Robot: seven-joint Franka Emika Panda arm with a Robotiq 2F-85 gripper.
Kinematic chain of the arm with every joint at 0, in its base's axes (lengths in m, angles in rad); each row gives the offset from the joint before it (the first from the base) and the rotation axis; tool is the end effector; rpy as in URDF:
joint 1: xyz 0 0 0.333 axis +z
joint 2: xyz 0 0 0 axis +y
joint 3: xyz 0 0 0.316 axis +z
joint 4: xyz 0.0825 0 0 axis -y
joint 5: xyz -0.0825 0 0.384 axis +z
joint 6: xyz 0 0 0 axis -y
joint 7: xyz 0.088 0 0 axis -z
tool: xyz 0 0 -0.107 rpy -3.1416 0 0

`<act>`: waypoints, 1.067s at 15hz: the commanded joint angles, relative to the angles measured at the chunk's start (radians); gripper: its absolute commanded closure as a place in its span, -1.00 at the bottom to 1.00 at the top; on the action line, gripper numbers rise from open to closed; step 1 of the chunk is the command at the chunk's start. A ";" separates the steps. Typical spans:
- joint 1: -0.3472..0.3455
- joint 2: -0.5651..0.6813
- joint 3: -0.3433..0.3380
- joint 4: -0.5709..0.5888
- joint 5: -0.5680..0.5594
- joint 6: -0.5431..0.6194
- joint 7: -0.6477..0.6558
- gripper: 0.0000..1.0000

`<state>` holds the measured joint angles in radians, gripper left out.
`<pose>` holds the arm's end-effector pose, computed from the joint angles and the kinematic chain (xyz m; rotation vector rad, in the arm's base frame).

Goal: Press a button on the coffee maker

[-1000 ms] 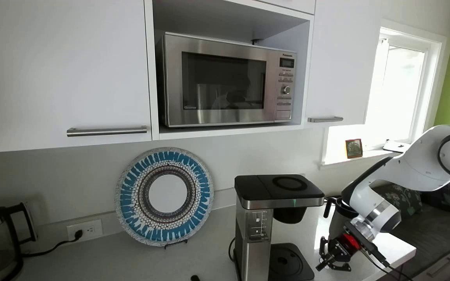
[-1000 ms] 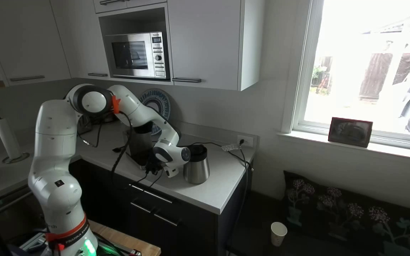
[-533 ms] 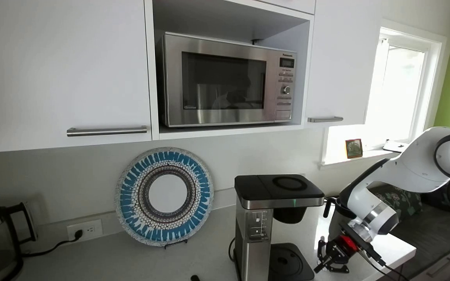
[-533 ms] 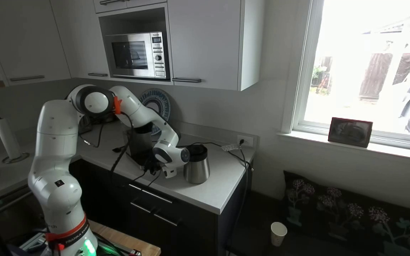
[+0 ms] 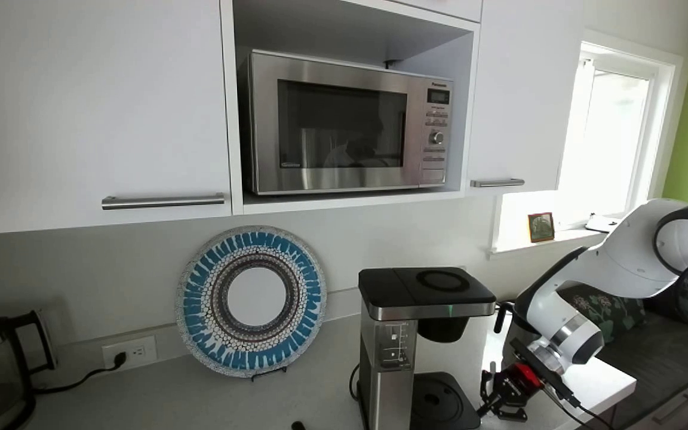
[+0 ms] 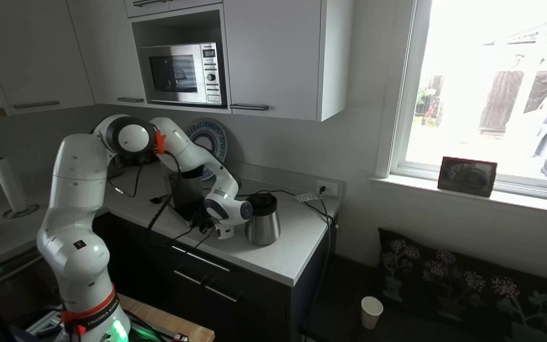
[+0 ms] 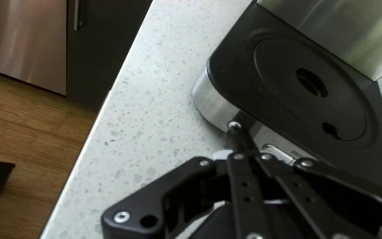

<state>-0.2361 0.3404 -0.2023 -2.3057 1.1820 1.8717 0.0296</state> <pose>0.4521 -0.1389 0.1878 -1.6801 1.3085 0.5254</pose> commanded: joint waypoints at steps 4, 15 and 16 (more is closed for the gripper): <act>0.007 0.021 -0.002 0.010 0.028 -0.030 0.063 1.00; -0.002 0.008 -0.015 0.010 -0.062 -0.074 -0.012 1.00; -0.002 0.009 -0.014 0.010 -0.056 -0.082 -0.014 1.00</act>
<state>-0.2369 0.3455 -0.2093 -2.3019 1.1407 1.8285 0.0295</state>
